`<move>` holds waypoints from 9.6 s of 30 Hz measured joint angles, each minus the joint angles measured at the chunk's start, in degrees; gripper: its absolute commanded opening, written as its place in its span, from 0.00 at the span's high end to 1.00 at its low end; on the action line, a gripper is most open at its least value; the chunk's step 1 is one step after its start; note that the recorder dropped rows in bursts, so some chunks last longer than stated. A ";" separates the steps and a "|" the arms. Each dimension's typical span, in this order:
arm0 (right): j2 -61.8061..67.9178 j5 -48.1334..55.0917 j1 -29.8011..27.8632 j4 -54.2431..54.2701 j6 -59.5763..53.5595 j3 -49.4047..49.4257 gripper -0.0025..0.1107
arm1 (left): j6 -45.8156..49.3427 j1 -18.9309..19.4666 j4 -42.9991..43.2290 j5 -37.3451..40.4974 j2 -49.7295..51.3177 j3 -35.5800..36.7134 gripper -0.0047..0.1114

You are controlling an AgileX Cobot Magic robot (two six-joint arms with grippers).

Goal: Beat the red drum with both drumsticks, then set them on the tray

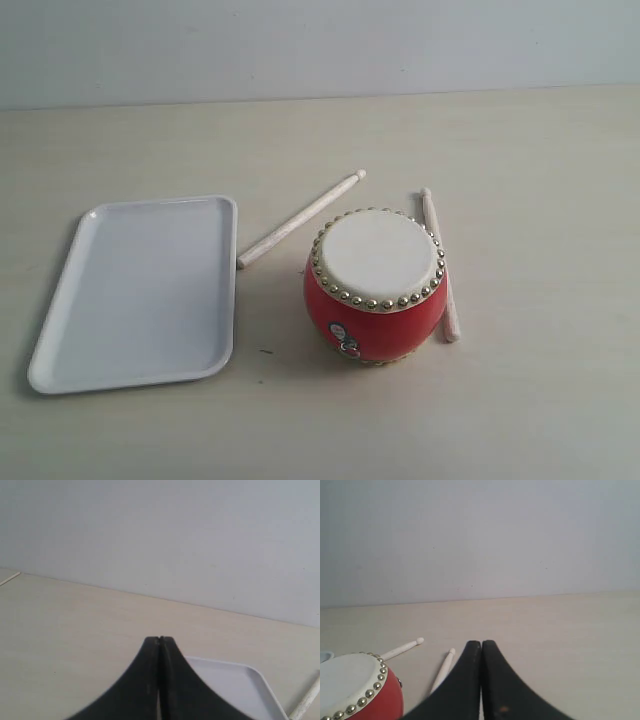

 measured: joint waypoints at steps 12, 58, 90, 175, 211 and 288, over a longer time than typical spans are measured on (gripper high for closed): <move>0.00 0.00 0.00 0.00 0.00 0.00 0.98 | 0.00 0.00 0.00 0.00 0.00 0.00 0.96; 0.00 0.00 0.00 0.00 0.00 0.00 0.98 | -24.96 0.00 2.30 -21.62 0.00 0.13 0.96; 0.00 0.00 0.00 0.00 0.00 0.00 0.98 | -11.54 -1.29 12.44 15.34 44.65 -38.94 0.96; 0.00 0.00 0.00 0.00 0.00 0.00 0.98 | 39.32 -31.32 -15.81 55.51 127.75 -102.32 0.57; 0.00 0.00 0.00 0.00 0.00 0.00 0.98 | 38.24 -31.32 -11.46 52.61 133.73 -102.32 0.52; 0.00 0.00 0.00 0.00 0.00 0.00 0.98 | 64.80 -28.06 -59.19 18.60 74.96 -42.16 0.96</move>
